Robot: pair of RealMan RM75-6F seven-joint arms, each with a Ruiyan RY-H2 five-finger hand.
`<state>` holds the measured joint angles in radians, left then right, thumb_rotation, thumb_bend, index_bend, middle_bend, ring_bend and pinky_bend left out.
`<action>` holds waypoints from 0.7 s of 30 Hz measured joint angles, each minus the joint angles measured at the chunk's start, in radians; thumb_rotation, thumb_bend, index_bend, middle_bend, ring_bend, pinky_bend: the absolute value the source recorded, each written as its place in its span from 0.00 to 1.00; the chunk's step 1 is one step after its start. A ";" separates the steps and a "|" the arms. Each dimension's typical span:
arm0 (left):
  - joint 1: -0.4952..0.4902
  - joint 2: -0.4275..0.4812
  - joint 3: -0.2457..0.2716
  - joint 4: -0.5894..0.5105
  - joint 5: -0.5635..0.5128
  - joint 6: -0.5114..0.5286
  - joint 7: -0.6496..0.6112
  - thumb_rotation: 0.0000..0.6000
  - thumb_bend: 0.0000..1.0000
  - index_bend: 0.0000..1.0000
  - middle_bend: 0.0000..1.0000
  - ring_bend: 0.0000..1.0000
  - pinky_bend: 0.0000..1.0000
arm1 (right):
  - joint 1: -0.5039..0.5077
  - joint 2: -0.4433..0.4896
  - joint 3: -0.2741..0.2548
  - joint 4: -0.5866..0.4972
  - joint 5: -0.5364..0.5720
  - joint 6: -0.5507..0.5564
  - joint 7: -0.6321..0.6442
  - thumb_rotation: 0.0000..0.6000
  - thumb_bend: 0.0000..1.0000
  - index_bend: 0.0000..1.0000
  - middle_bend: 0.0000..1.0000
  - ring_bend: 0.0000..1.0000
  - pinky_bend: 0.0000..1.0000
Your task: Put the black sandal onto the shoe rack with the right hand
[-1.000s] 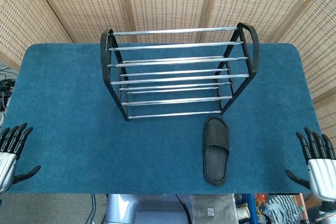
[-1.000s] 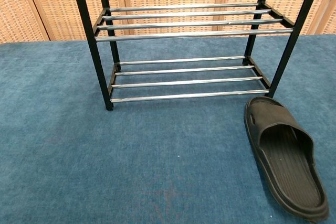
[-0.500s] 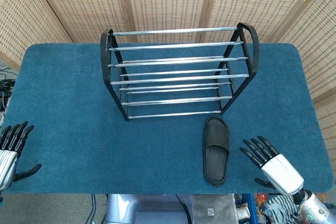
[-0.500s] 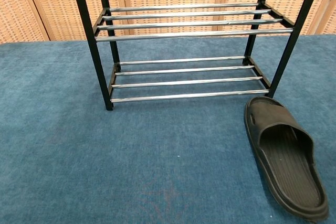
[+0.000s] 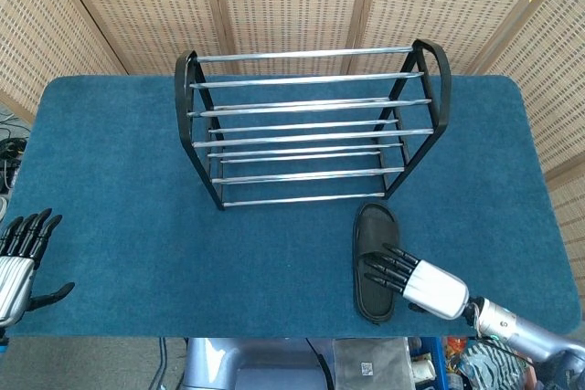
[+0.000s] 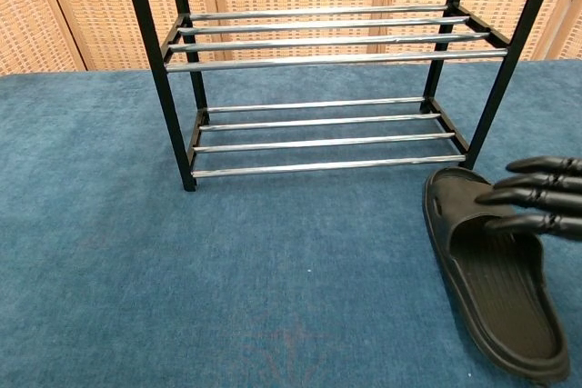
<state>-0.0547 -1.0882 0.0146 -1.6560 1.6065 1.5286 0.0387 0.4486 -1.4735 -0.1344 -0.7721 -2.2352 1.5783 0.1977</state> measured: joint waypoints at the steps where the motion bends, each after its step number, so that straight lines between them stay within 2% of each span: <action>1: -0.001 0.000 -0.001 0.000 -0.001 -0.001 0.000 1.00 0.14 0.00 0.00 0.00 0.00 | 0.008 -0.010 -0.008 0.014 -0.006 -0.003 -0.007 1.00 0.00 0.00 0.00 0.00 0.00; 6: -0.003 0.001 -0.002 0.000 -0.007 -0.006 -0.001 1.00 0.14 0.00 0.00 0.00 0.00 | 0.047 -0.055 -0.059 0.070 -0.021 -0.034 -0.032 1.00 0.00 0.00 0.00 0.00 0.00; 15: -0.005 0.003 -0.006 0.001 -0.013 -0.009 -0.011 1.00 0.14 0.00 0.00 0.00 0.00 | 0.075 -0.079 -0.096 0.104 -0.002 -0.069 -0.028 1.00 0.00 0.00 0.00 0.00 0.00; 21: -0.006 0.004 -0.005 0.001 -0.013 -0.011 -0.011 1.00 0.14 0.00 0.00 0.00 0.00 | 0.106 -0.085 -0.102 0.072 0.009 -0.095 -0.025 1.00 0.00 0.00 0.00 0.00 0.00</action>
<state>-0.0611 -1.0847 0.0096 -1.6551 1.5936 1.5174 0.0281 0.5550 -1.5587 -0.2369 -0.6999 -2.2261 1.4837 0.1722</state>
